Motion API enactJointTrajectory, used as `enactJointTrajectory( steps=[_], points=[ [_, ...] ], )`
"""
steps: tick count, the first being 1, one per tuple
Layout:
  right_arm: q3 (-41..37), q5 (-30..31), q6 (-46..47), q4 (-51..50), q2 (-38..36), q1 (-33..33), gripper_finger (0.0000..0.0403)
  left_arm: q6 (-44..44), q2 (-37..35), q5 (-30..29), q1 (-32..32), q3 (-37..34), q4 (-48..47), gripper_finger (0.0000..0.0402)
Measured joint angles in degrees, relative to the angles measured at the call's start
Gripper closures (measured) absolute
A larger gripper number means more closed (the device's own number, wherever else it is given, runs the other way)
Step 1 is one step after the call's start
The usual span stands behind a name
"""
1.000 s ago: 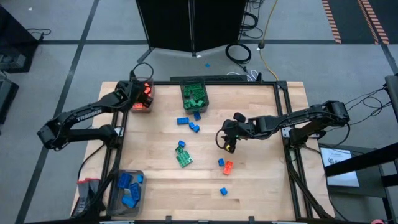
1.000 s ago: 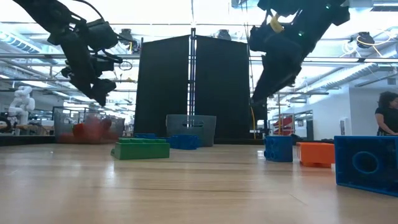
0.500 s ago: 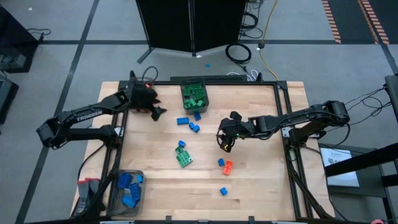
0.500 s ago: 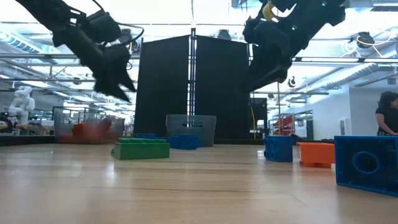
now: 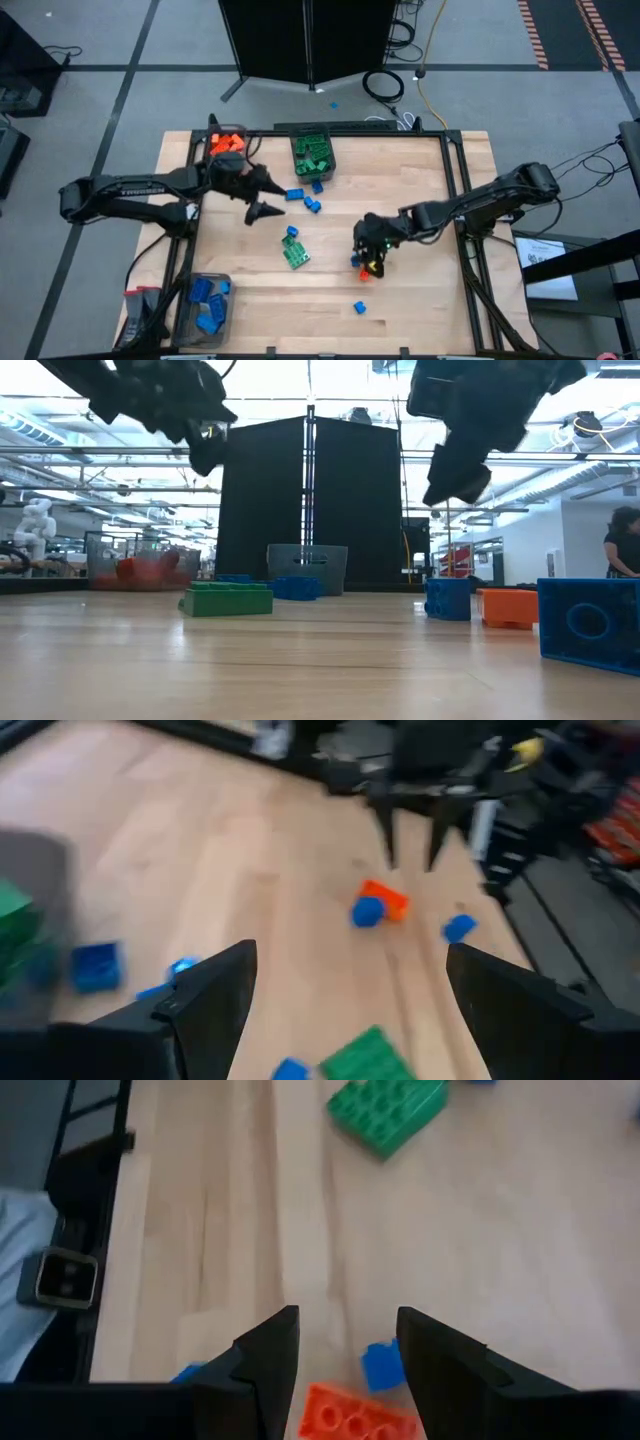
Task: Sort blocks
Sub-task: Put the orange game piece into the top left black transparent bin
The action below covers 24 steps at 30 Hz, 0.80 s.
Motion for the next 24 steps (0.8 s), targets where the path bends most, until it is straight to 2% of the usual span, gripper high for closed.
enactJointTrajectory(
  steps=[4, 13, 19, 24],
  points=[
    [0.0, 3.1, 4.3, 1.1, 3.2, 3.1, 0.0239, 0.0, 0.0, 0.0, -4.6, 0.0, 1.1, 0.0075],
    [0.0, 3.6, 9.6, 1.0, 12.2, 6.6, 0.023, 1.4, 0.0, -1.3, -13.0, 0.0, 1.4, 0.0075],
    [-0.1, 2.4, 5.7, -0.8, 14.7, 7.2, 0.0233, 1.5, 0.0, -4.5, -16.0, 0.0, 2.3, 0.0075],
    [0.2, 2.5, 9.7, -7.3, 14.3, 7.2, 0.0232, 1.5, 0.0, -6.1, -17.3, 0.0, 2.4, 0.0075]
  ],
)
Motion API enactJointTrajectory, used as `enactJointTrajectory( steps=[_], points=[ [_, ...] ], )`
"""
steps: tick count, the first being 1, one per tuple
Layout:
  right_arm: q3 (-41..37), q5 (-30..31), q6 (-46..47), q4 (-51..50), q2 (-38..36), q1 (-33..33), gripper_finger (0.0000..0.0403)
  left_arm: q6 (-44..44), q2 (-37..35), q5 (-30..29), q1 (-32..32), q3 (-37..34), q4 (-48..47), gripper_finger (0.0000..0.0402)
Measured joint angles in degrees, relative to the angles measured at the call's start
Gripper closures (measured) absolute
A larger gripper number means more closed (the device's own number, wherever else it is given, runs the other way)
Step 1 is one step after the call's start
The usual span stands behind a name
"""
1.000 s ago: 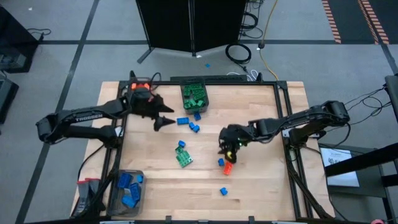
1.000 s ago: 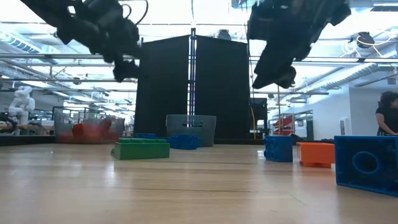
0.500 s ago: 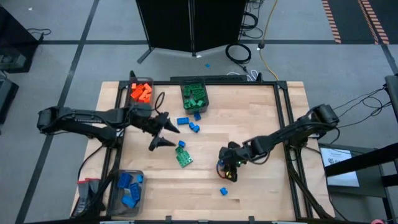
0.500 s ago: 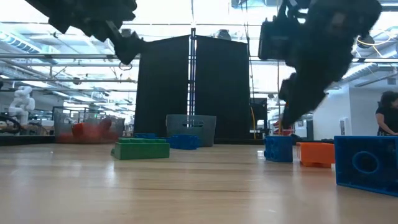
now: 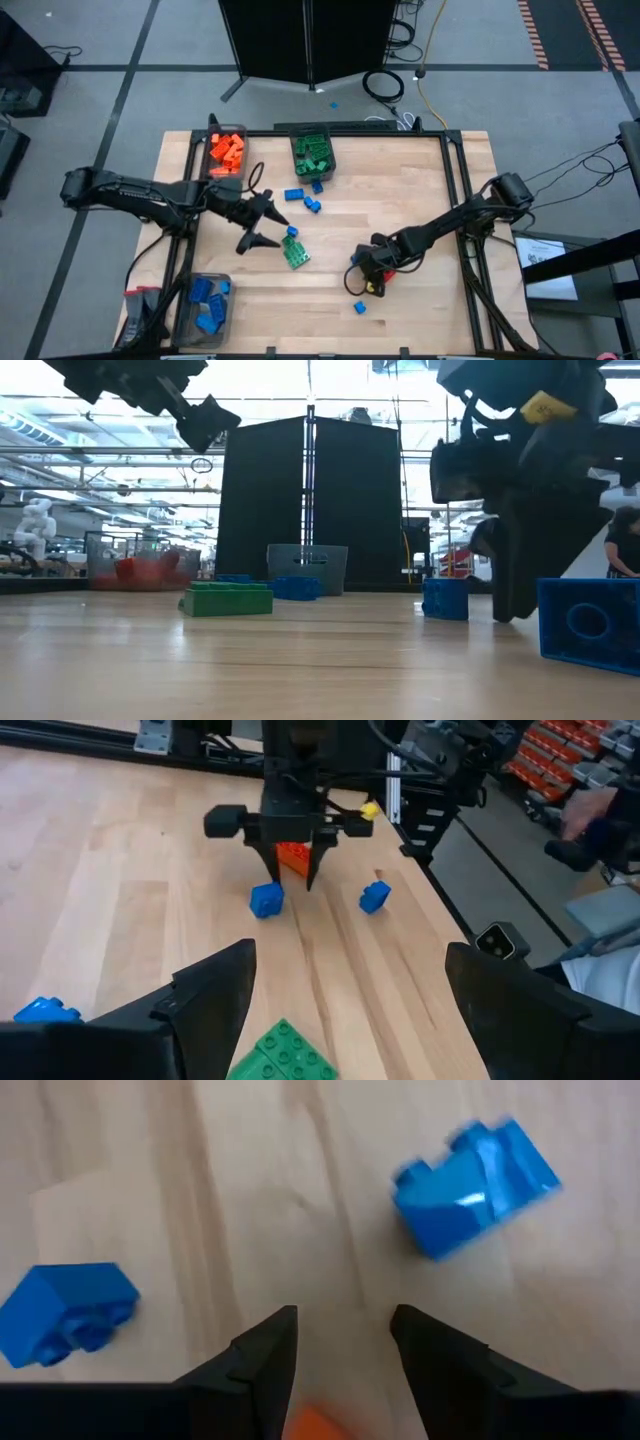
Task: Sort blocks
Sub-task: Put the orange game piece into the top left black transparent bin
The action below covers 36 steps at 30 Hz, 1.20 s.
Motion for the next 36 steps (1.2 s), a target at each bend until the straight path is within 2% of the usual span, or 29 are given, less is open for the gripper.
enactJointTrajectory(
  steps=[6, 11, 17, 22, 25, 29, 36],
  points=[
    [1.4, -1.2, -4.0, -4.1, -1.4, -1.0, 0.0221, 0.3, 0.0, -0.1, -0.5, 0.0, 0.1, 0.0075],
    [9.4, -1.6, -9.7, -8.2, -3.2, -2.3, 0.0212, 0.4, 0.0, -1.5, -0.5, 0.0, -0.1, 0.0075],
    [16.7, -1.6, -18.6, -15.9, -2.6, 1.7, 0.0204, 0.4, 0.0, -4.7, -0.5, -1.3, -0.1, 0.0075],
    [17.3, -1.5, -21.3, -24.0, -1.6, 6.1, 0.0202, 0.0, 0.0, -5.5, -0.9, -2.2, -0.4, 0.0075],
    [16.9, 2.1, -21.6, -28.3, -1.4, 7.1, 0.0202, 0.0, 0.0, -5.6, -1.2, -2.3, -0.1, 0.0075],
    [16.2, 5.0, -21.4, -28.4, -1.4, 7.4, 0.0202, 0.1, 0.0, -5.7, -1.4, -2.3, 0.0, 0.0075],
    [16.0, 4.4, -21.9, -29.5, 2.5, 7.7, 0.0184, 0.0, 0.0, -5.7, -1.5, -2.3, 0.0, 0.0075]
  ],
)
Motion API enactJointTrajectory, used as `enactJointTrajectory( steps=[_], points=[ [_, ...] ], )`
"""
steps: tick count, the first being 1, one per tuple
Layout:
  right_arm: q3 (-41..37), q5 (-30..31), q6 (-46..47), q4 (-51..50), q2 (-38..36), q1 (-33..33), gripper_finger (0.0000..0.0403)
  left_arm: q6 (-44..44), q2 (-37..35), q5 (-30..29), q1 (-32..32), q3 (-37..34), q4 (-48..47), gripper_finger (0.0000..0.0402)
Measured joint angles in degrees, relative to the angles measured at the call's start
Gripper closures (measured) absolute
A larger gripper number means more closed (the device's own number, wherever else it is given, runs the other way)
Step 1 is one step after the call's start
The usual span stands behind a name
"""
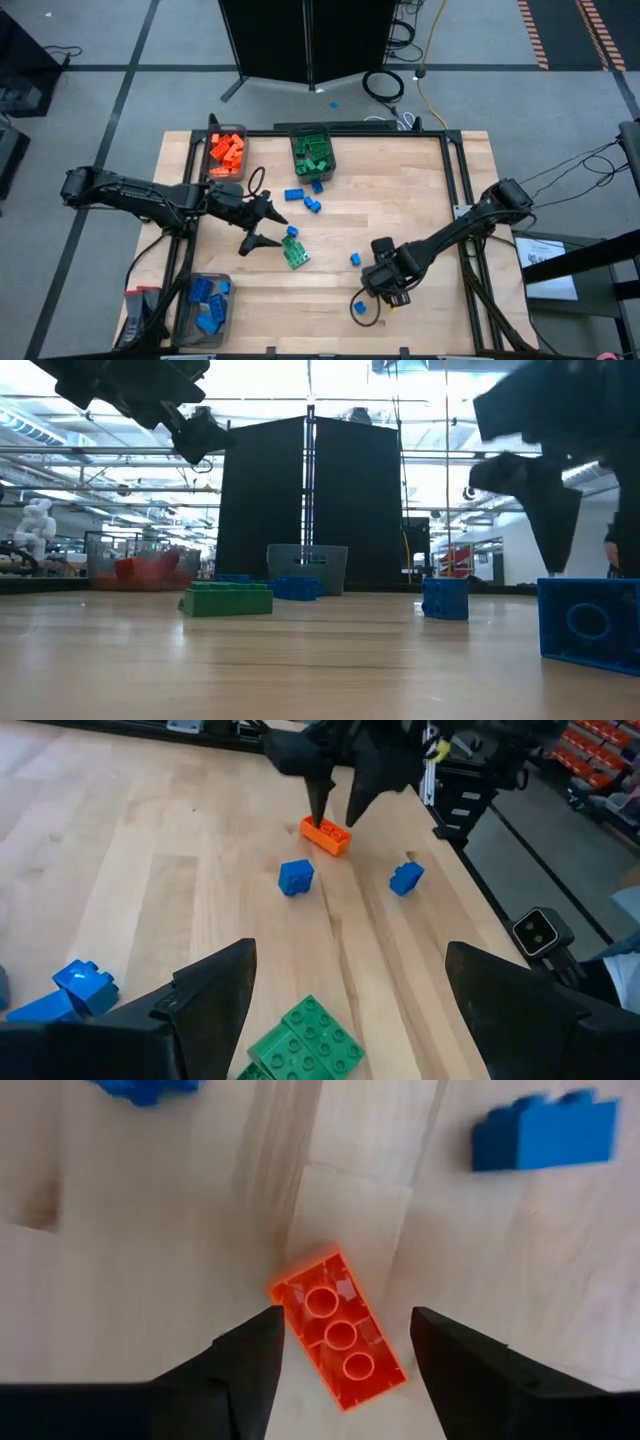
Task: Sort blocks
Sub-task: Put the orange game piece into the top left black transparent bin
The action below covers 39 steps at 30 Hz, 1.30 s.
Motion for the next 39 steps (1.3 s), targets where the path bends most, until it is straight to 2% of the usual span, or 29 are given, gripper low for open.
enactJointTrajectory(
  steps=[11, 20, 29, 39],
  points=[
    [0.0, -0.1, 1.3, -4.6, 2.2, 0.0, 0.0121, -0.1, 0.0, 0.0, 0.0, 0.0, 0.1, 0.0075],
    [0.7, -0.1, 5.2, -5.7, 2.2, -0.5, 0.0123, -0.1, 0.0, 0.0, 0.0, 0.0, 0.1, 0.0075],
    [9.4, 0.3, 8.7, -13.1, 2.1, -2.5, 0.0123, -0.2, 0.0, 0.0, 0.0, 0.0, 0.1, 0.0075],
    [9.4, 0.1, 16.8, -12.5, 2.1, -1.3, 0.0124, -0.2, 0.0, 0.0, 0.0, 0.0, -0.2, 0.0075]
  ],
)
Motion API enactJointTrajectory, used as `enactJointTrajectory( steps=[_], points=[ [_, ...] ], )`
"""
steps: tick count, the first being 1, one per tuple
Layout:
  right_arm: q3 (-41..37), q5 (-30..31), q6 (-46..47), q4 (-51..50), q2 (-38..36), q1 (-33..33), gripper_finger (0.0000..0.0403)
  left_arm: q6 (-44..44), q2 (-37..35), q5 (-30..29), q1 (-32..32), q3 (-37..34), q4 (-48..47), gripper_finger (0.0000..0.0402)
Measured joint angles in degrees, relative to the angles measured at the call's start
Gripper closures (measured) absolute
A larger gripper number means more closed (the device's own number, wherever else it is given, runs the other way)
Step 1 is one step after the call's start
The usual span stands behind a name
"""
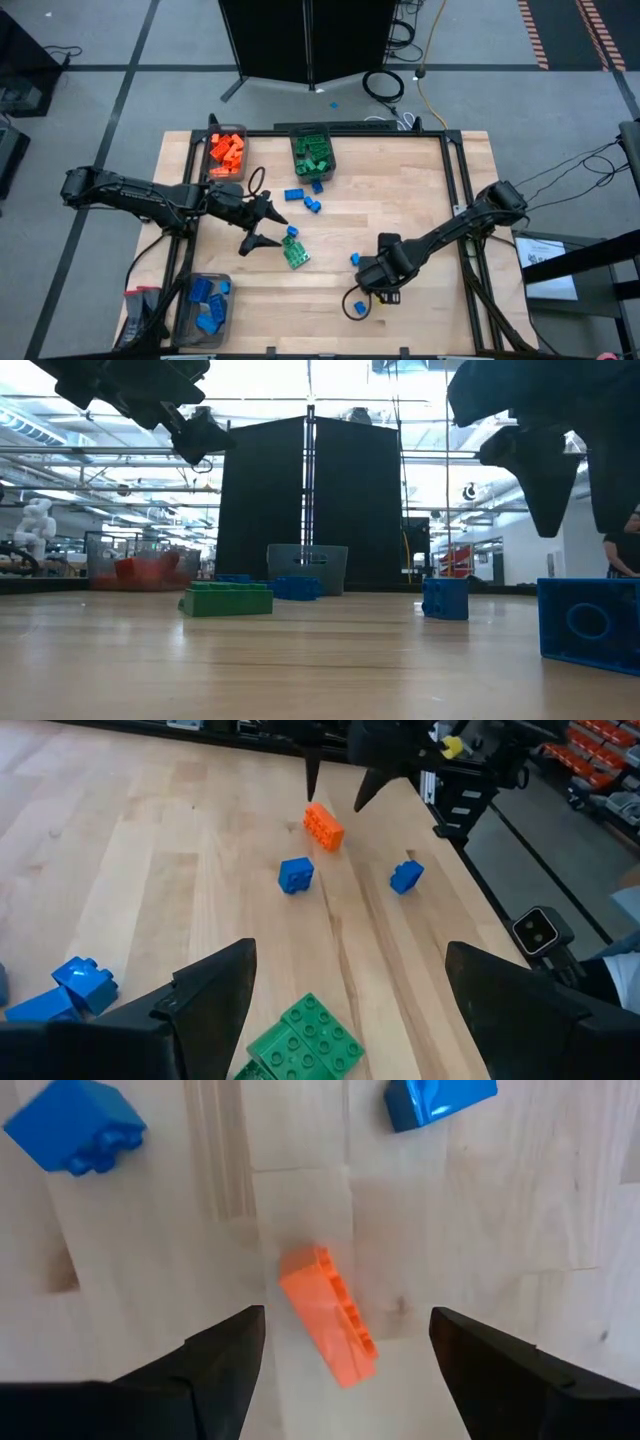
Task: Sort blocks
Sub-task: Put the orange game piece into the top left black transparent bin
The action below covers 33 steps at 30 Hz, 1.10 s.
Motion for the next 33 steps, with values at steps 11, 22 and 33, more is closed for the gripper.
enactJointTrajectory(
  steps=[11, 22, 33],
  points=[
    [0.0, -0.1, 1.9, 2.6, 4.6, 2.4, 0.0124, 0.0, 0.0, 0.0, 0.0, 0.0, 0.0, 0.0075],
    [0.4, -1.8, 1.2, 2.6, 12.9, 3.1, 0.0199, 0.1, 0.0, -0.1, 0.0, 0.0, 0.0, 0.0075],
    [0.6, 0.3, 4.0, 4.5, 14.5, 3.3, 0.0327, 0.1, 0.0, -1.5, 0.0, 0.0, 0.1, 0.0075]
  ],
)
